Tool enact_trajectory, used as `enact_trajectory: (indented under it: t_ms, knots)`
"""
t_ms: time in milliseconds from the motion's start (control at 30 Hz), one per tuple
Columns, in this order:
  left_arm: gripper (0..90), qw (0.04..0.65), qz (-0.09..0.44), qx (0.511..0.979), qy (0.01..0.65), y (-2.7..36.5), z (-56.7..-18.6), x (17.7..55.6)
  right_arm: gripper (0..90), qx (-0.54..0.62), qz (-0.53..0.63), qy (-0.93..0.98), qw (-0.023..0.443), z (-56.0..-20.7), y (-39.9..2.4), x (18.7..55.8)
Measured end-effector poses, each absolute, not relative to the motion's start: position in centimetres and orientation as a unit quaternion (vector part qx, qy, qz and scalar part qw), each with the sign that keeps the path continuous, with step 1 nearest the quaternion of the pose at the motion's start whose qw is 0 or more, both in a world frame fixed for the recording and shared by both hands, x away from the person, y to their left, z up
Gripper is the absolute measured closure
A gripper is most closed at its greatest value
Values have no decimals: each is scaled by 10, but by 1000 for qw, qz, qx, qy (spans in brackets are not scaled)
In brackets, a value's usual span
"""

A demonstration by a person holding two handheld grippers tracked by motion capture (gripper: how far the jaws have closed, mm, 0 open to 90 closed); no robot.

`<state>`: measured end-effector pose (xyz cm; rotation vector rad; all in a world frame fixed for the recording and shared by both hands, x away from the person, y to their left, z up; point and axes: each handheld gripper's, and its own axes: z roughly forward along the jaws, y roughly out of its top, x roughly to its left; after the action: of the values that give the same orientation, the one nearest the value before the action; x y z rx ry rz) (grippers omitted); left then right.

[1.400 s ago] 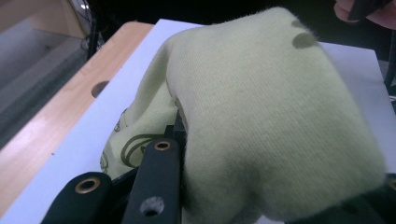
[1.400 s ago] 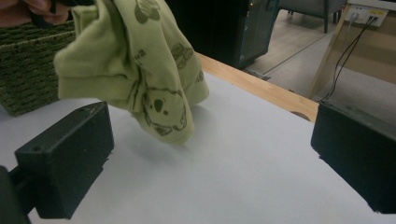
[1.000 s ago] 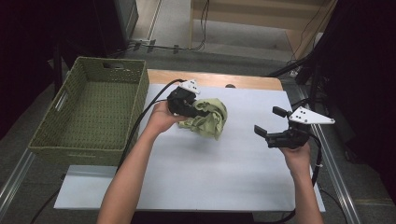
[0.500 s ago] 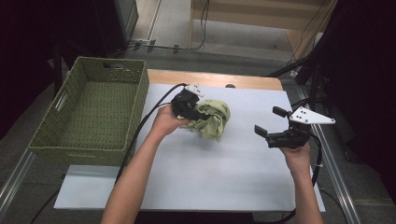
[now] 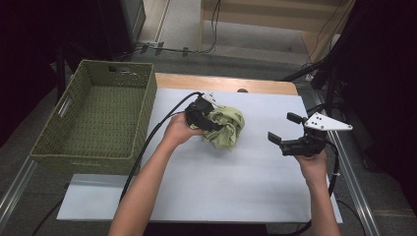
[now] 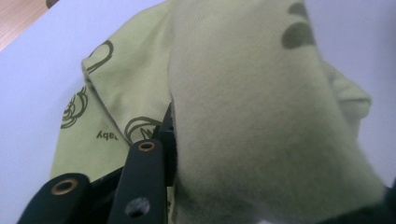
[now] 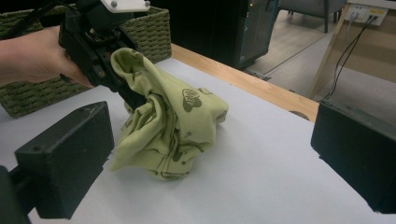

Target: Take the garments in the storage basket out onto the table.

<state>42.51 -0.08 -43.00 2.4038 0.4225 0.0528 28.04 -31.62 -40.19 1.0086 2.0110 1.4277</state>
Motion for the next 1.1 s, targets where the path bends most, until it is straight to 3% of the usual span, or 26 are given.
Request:
enact_trajectory:
  t_ms: [200, 267, 433, 600, 733, 1100]
  knots:
    - [523, 328, 33, 930, 162, -4, -433, 424, 0, 366, 520, 735, 236, -403, -316, 281]
    - [407, 336, 26, 927, 163, -3, -435, 423, 0, 366, 519, 735, 236, -403, -316, 281]
    - [235, 324, 14, 931, 170, -4, -439, 425, 0, 368, 519, 735, 235, -403, -316, 281]
    - [0, 339, 3, 923, 183, -1, -439, 426, 0, 368, 518, 736, 234, -403, -316, 281]
    - [0, 377, 4, 907, 185, 5, -433, 424, 0, 369, 517, 736, 233, -404, -316, 282]
    - [0, 385, 25, 905, 180, 13, -423, 415, 0, 371, 516, 737, 230, -405, -316, 283]
